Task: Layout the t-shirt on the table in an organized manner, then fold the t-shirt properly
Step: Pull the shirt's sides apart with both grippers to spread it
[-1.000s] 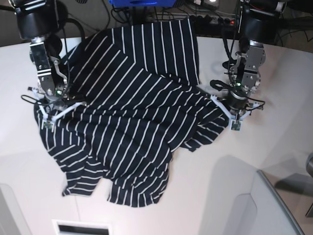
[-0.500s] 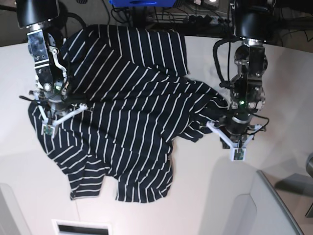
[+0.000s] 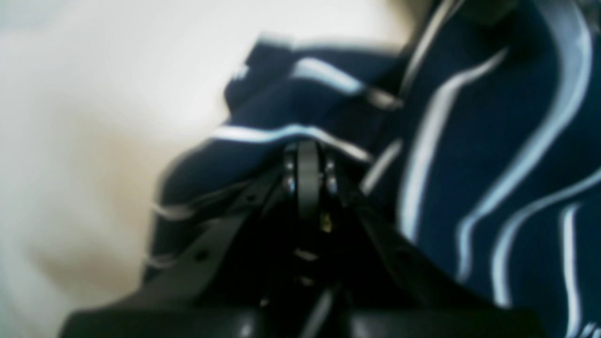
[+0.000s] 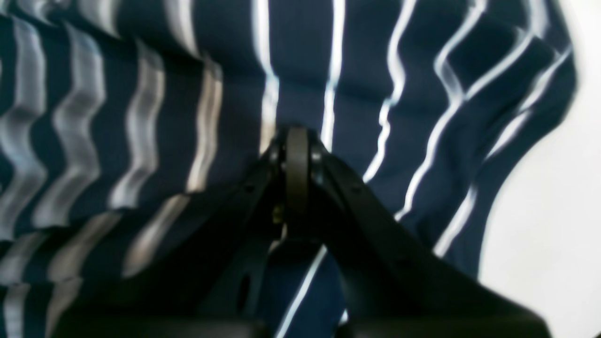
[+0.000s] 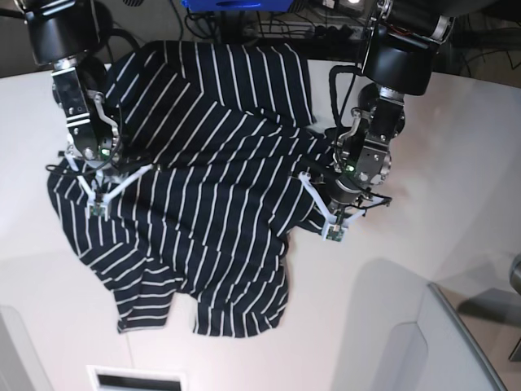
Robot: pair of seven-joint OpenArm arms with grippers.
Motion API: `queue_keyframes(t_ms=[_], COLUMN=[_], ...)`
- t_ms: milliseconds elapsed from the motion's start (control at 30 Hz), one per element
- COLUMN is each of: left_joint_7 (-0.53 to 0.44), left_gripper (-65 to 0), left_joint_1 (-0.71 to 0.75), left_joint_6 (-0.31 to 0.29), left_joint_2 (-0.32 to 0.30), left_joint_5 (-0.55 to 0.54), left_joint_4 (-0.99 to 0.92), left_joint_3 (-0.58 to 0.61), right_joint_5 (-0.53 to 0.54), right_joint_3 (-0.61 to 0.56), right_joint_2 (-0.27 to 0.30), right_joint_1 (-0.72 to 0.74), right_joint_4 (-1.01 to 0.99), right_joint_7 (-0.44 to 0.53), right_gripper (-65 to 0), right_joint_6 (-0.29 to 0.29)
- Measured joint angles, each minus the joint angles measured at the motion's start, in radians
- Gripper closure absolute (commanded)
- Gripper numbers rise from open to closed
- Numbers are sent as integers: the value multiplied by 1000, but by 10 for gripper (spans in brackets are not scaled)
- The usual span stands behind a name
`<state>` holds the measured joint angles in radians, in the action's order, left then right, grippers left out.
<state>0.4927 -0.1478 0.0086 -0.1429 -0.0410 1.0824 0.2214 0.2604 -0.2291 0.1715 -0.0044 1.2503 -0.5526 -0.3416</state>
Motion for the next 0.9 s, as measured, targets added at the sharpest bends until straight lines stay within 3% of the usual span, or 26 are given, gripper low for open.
queue_keyframes(t_ms=[167,300,533,767,900], left_joint_7=[-58,-51,-27,-16,-15], left_gripper=[0,0,0,0,0], left_joint_1=[40,76,209,282,281], left_joint_6=[-5,0,3,1,8], left_joint_2=[-63,-110,-104,-98,-77], left_joint_5=[-1,3,5,-10,-4], left_joint_4=[-8,-9,119,372,463], left_joint_3=[-123,-240,-389,-397,-401], right_joint_5=[-4,2,-9,1,-2], right_joint_3=[8,95,105,57,20], right_joint_2=[4,2,-23,-35,-37], right_joint_1=[89,97,99,-40,-47], right_joint_4=[-117,-144,-138,117,261], right_joint_7=[8,14,2,-57,-82], right_gripper=[0,0,0,0,0], right_joint_6=[2,-10,-107,-121,-111])
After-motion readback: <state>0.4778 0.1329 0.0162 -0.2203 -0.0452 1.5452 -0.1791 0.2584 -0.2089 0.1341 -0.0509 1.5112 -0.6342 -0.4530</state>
